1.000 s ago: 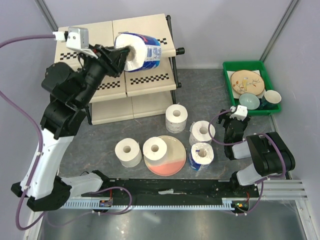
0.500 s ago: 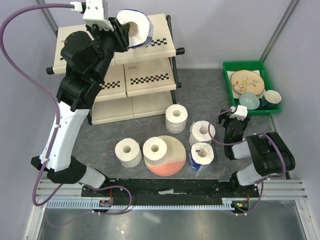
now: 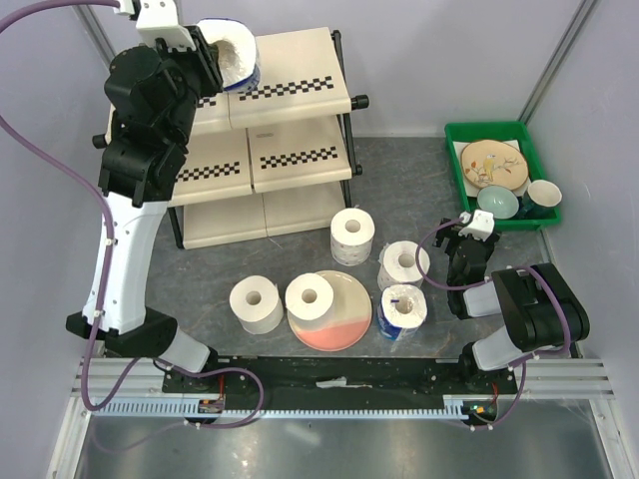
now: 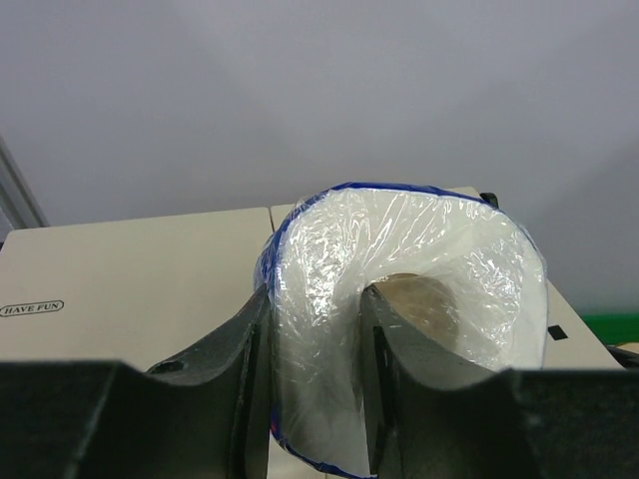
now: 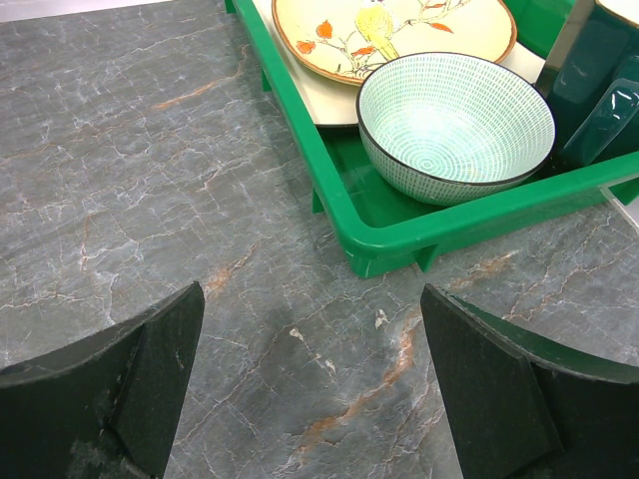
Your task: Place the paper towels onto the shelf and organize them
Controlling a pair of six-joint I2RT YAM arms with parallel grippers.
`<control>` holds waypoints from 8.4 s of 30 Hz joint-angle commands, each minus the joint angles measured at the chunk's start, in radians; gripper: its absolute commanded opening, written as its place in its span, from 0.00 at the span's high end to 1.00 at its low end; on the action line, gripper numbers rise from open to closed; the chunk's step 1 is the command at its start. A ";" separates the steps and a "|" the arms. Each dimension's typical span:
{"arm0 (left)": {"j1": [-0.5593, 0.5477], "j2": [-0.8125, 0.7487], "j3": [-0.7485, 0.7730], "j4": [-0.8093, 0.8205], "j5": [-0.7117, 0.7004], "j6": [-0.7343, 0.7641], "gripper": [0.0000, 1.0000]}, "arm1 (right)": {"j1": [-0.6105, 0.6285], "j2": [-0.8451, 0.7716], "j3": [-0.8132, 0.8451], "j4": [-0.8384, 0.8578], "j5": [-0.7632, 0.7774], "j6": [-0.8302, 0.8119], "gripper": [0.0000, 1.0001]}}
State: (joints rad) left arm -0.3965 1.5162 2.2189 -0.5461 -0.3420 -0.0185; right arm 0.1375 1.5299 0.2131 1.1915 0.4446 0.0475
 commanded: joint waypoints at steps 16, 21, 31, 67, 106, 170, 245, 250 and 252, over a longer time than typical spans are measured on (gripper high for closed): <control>0.099 0.016 -0.019 0.035 0.175 -0.118 0.66 | -0.001 -0.002 0.012 0.036 -0.001 -0.001 0.02; 0.104 0.012 -0.022 0.035 0.189 -0.113 0.66 | 0.001 -0.002 0.011 0.034 0.000 -0.001 0.02; 0.111 0.029 -0.028 0.037 0.255 -0.138 0.63 | -0.001 -0.002 0.011 0.034 0.000 -0.003 0.02; 0.146 0.099 0.062 0.087 0.305 -0.181 0.33 | 0.001 -0.002 0.011 0.034 0.000 -0.001 0.02; 0.045 -0.809 -1.281 0.129 0.618 -0.448 0.28 | 0.001 -0.002 0.011 0.036 0.000 -0.003 0.02; -0.852 0.268 -0.955 0.287 0.087 -0.505 0.39 | -0.001 -0.004 0.011 0.036 0.000 -0.001 0.02; -0.869 -0.593 -0.522 0.046 -0.600 0.046 0.67 | -0.001 -0.004 0.012 0.029 -0.007 0.002 0.02; -0.869 -0.593 -0.489 0.171 -0.701 0.271 0.66 | -0.001 -0.002 0.012 0.030 -0.006 0.000 0.02; -0.869 -0.620 -0.495 0.283 -0.727 0.389 0.66 | -0.003 -0.004 0.014 0.030 -0.007 0.000 0.02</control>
State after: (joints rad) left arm -1.2633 0.9199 1.6974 -0.4957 -0.9630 0.0986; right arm 0.1375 1.5303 0.2131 1.1904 0.4431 0.0475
